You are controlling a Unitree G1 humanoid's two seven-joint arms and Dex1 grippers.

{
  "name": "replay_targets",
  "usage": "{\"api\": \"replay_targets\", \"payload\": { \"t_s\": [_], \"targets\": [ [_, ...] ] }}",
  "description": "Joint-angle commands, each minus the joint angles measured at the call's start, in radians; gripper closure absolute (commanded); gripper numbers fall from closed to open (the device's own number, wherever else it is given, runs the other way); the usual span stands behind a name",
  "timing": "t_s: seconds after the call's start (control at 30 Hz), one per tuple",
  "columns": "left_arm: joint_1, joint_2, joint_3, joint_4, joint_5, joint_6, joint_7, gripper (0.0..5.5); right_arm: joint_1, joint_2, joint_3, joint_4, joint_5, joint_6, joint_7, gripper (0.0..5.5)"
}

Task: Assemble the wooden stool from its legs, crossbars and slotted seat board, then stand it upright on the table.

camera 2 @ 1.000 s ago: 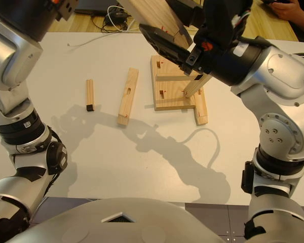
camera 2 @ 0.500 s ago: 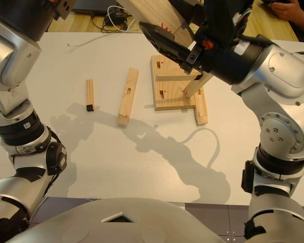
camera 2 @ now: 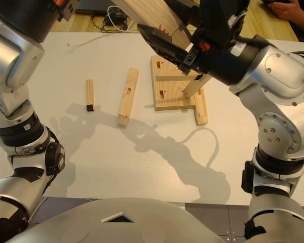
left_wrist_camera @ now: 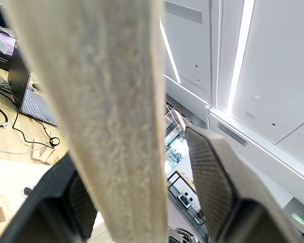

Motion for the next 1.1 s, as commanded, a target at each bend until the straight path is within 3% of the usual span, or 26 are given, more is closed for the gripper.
{"api": "replay_targets", "payload": {
  "t_s": [0.03,0.33,0.47,0.5,0.73,0.9,1.1],
  "targets": [
    [0.002,-0.012,0.010,0.013,0.000,-0.030,0.031,3.26,-0.017,-0.015,0.000,-0.007,-0.008,-0.011,0.004,3.45],
    [0.017,-0.008,0.035,-0.008,-0.019,-0.048,0.005,4.35,-0.018,-0.014,-0.003,-0.005,-0.004,-0.009,0.003,3.45],
    [0.017,-0.002,0.035,-0.008,-0.024,-0.051,-0.001,4.44,-0.016,-0.013,-0.003,-0.002,-0.007,-0.014,0.002,3.45],
    [0.017,-0.001,0.036,-0.008,-0.025,-0.051,-0.002,4.44,-0.019,-0.011,-0.004,0.003,-0.011,-0.015,-0.003,3.08],
    [0.019,0.004,0.036,-0.020,-0.024,-0.054,-0.006,4.46,-0.049,0.002,-0.018,0.041,-0.038,-0.022,-0.054,1.98],
    [0.001,0.107,0.087,-0.010,0.138,-0.050,-0.050,4.46,-0.074,-0.070,-0.103,0.097,-0.023,-0.048,0.007,1.96],
    [0.015,0.207,0.108,0.002,0.338,-0.025,-0.092,4.47,-0.158,-0.127,-0.321,0.244,0.153,-0.048,0.054,1.96]
  ]
}}
